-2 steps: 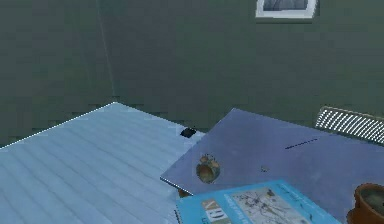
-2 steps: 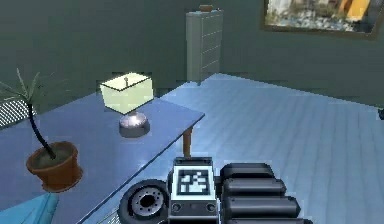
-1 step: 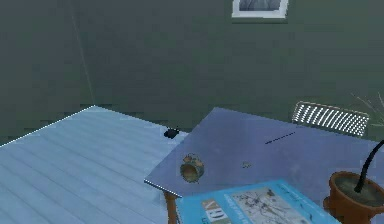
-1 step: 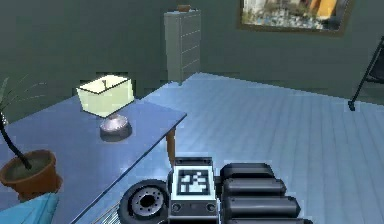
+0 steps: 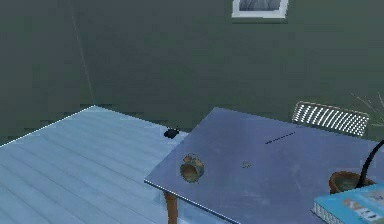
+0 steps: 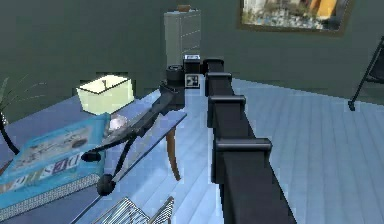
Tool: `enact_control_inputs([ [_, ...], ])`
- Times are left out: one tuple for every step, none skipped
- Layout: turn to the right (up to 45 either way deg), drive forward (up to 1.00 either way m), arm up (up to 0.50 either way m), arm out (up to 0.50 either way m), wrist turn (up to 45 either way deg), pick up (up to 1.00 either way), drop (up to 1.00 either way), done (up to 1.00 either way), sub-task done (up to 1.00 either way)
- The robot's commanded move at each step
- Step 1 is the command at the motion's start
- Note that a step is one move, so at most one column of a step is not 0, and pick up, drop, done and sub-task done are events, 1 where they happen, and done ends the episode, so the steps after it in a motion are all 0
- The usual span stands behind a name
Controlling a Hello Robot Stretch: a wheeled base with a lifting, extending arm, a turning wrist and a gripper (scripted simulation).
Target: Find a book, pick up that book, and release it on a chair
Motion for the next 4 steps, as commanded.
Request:
enact_control_inputs([
  [0.0, 0.00, 0.00, 0.00, 39.0, 0.00, 0.00, 0.00, 0.00],
  [0.0, 0.00, -0.38, 0.00, 0.0, 0.00, 0.00, 0.00, 0.00],
  [0.0, 0.00, -0.50, 0.00, 0.0, 0.00, 0.00, 0.00, 0.00],
  [0.0, 0.00, 0.00, 0.00, 0.0, 0.00, 1.00, 0.00, 0.00],
])
